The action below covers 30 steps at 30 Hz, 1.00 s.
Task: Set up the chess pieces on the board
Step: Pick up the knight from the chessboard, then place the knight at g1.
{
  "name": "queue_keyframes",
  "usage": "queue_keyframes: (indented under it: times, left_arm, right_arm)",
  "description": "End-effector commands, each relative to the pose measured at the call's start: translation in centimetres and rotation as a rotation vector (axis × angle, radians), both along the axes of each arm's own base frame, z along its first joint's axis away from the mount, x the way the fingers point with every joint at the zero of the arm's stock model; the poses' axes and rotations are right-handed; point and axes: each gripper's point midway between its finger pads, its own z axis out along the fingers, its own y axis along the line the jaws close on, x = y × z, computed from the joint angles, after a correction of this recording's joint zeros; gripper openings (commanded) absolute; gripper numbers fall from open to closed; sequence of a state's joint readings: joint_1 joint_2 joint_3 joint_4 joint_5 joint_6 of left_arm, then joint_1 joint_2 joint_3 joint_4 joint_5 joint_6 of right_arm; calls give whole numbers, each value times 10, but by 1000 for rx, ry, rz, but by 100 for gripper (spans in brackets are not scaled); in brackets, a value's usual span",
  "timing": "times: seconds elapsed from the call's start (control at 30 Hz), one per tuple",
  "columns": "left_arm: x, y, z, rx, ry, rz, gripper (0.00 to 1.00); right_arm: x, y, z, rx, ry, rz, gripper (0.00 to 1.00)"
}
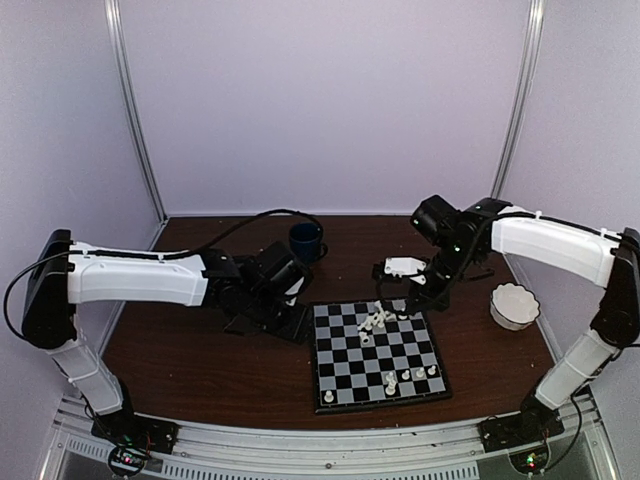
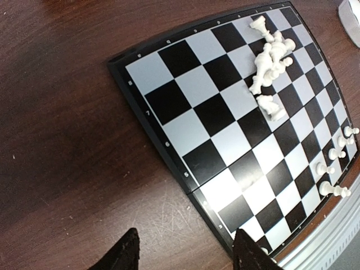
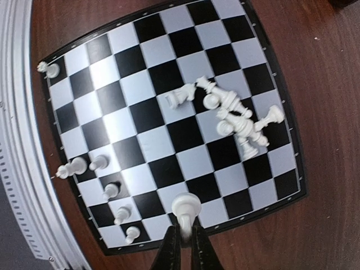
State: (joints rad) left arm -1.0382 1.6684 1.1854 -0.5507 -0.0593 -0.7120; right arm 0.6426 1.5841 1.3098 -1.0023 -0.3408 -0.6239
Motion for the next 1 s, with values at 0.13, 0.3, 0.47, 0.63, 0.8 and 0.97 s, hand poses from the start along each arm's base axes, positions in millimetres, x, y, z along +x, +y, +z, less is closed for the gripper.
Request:
queue_keyframes:
  times: [0.13,0.3,0.47,0.63,0.8,0.97]
  left_arm:
    - [5,-16,10,-27,-24,-29,57]
    - [6,-22,10,-30,-15,-40,57]
    - [6,-24,12,-34,-12,-44,57]
    - [6,-23,11,-31,-10,-39,57]
    - [5,-22,11,-31,-7,-37,57]
    - [5,-20,11,-24,-10,-37,57]
  right_arm:
    - [-89,-33,-1,49,134,99,3]
    - [-118,-39,-12,40,127,167,4]
    - [-136,-39,-24,6,108,253,4]
    - [-136,-37,-33,-32,76,296,4]
    - [-136,-33,-50,-75,43,339,4]
    - [-135,-30,-59,-94,35,355,4]
